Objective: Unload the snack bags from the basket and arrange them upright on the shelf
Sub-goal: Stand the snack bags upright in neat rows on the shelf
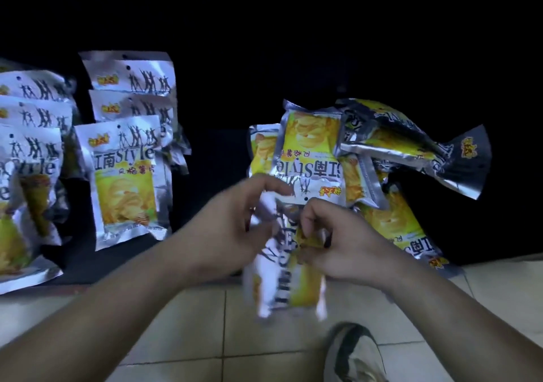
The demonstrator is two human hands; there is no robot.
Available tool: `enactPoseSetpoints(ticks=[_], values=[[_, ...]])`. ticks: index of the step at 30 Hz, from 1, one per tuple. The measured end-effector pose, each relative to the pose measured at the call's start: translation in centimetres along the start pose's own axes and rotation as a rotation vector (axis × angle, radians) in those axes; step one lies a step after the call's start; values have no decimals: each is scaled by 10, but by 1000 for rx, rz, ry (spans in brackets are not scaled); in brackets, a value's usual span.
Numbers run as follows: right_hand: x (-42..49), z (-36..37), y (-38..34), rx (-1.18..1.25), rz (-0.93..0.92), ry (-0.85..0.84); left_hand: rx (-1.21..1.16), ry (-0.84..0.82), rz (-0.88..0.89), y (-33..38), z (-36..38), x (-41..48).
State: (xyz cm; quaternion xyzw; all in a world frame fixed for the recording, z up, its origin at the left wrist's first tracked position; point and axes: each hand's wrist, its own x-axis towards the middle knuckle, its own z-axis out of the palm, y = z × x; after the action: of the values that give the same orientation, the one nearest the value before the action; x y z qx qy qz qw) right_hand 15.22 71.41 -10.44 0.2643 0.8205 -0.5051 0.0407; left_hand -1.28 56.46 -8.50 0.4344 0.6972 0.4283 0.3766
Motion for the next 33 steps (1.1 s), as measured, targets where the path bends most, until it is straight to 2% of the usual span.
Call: enactPoseSetpoints(ticks=[3,8,14,17,22,26,29,33], values=[[12,18,-10,77,-33,11,7,143,-1,0,-35,7],[41,56,-31,171,-70,93,93,269,-2,-16,-78,2],[74,89,-61,338,-6,259,334,701,41,-58,-119,-33],[90,114,-77,351,-17,244,347,687,-102,-88,-121,-61],[121,158,-96,282,-75,200,328,602,-227,-128,-108,-94],[141,187,-95,91,-148,187,319,594,-253,-150,-107,-102],[147,193,-89,-49,-145,180,325,651,-293,-161,-109,-104],[150,199,-89,-108,-222,205,437,662,-283,-171,-105,-113]])
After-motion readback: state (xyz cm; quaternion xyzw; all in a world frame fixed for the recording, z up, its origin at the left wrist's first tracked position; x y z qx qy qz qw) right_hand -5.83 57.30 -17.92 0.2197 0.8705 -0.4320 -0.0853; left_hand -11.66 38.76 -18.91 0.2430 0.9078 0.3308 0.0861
